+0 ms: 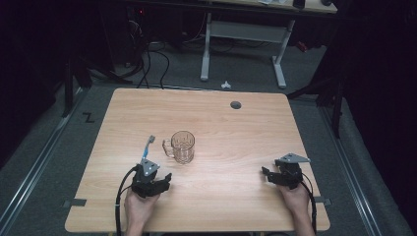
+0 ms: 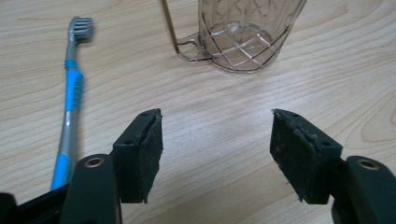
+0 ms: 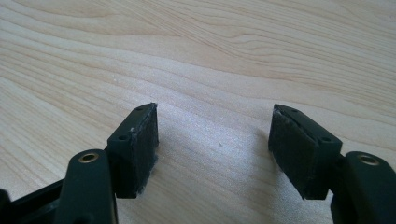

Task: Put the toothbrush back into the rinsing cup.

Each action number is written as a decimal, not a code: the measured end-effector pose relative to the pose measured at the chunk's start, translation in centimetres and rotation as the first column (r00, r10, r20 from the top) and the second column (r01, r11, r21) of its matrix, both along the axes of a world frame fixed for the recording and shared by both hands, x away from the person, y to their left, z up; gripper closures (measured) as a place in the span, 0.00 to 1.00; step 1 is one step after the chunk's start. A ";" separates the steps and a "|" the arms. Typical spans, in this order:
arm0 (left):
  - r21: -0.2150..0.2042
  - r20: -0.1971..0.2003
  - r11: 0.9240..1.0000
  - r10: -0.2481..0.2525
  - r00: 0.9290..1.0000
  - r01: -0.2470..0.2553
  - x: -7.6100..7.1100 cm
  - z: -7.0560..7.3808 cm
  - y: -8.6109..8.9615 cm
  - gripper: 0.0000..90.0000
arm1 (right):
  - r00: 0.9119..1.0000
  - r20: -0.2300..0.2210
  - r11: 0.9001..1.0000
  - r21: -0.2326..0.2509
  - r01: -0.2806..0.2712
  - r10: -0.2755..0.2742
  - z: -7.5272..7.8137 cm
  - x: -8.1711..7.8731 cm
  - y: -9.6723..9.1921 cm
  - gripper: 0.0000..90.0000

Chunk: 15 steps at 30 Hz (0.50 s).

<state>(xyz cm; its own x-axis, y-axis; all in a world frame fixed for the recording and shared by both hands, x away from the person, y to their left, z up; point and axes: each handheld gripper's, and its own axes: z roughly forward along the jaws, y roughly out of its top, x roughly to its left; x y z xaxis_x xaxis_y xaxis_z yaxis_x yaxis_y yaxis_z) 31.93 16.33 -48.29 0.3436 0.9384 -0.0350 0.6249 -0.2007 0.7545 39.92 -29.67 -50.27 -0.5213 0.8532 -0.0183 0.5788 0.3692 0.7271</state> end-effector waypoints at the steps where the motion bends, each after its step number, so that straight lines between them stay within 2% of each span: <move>1: -0.002 0.000 1.000 0.004 1.000 -0.004 0.0 0.0 0.1 0.39 | 1.000 0.000 1.000 0.000 0.000 0.000 0.0 0.0 0.0 0.37; 7: 0.010 0.009 1.000 0.010 1.000 -0.010 -0.1 0.6 0.7 0.40 | 1.000 0.000 1.000 0.000 0.000 0.000 0.0 0.0 0.0 0.37; 11: 0.002 0.007 1.000 0.011 1.000 -0.012 -0.3 0.8 1.2 0.41 | 1.000 0.001 1.000 0.000 0.001 -0.001 0.0 0.0 0.0 0.37; 15: 0.017 0.006 1.000 0.016 1.000 -0.016 -0.5 1.0 1.7 0.40 | 1.000 0.001 1.000 -0.001 -0.001 0.001 0.0 0.0 0.0 0.37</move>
<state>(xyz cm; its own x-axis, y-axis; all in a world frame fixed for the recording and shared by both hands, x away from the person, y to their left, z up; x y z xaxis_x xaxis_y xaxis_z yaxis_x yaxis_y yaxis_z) 31.48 17.99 -47.25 0.3284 0.9444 -0.0173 0.6240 -0.2031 0.7546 39.93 -29.68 -50.28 -0.5220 0.8527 -0.0191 0.5780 0.3701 0.7272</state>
